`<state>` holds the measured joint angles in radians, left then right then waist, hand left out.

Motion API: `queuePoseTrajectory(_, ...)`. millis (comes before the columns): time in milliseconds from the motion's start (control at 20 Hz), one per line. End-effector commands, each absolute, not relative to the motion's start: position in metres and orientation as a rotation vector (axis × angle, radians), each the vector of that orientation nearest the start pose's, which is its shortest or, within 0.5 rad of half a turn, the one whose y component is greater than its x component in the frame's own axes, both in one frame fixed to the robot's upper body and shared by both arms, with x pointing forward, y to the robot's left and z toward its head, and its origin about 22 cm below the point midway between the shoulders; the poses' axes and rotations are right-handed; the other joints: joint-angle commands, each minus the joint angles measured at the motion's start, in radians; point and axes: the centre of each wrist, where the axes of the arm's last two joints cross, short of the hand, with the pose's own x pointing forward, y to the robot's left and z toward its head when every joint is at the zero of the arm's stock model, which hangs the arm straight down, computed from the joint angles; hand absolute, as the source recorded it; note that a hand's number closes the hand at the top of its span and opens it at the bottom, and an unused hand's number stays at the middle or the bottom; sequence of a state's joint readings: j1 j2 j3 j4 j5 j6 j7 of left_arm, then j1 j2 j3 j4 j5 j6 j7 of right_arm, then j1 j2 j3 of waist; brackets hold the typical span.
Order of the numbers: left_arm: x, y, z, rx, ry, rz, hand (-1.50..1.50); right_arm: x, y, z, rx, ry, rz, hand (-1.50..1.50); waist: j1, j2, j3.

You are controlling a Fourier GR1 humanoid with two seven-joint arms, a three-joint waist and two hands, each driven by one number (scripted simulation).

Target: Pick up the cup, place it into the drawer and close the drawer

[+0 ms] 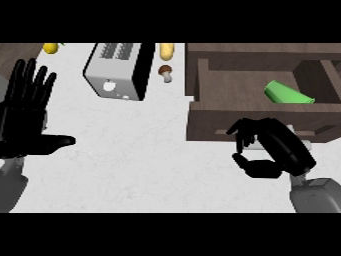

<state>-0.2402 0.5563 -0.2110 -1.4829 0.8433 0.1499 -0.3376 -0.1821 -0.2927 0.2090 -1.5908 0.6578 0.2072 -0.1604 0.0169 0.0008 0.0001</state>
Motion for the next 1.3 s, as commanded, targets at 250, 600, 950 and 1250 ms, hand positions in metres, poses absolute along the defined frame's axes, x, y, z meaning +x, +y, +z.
queuePoseTrajectory(250,0.266,0.315,0.053,-0.261,-1.874,0.188,-1.50,0.330,-0.214,-0.002,-0.458,-1.551,1.281,-1.50,0.003,0.003,0.000)
queuePoseTrajectory(600,0.251,0.341,0.038,-0.258,-1.881,0.218,-1.50,0.362,-0.219,-0.026,-0.431,-1.523,1.225,-1.50,0.009,0.004,0.001)
queuePoseTrajectory(950,0.253,0.351,0.043,-0.308,-1.888,0.174,-1.50,0.405,-0.253,0.001,-0.372,-1.534,1.176,-1.50,0.030,0.013,0.002)
queuePoseTrajectory(1250,0.263,0.347,0.041,-0.321,-1.874,0.177,-1.50,0.423,-0.251,0.016,-0.394,-1.490,1.198,-1.50,0.046,0.026,0.002)
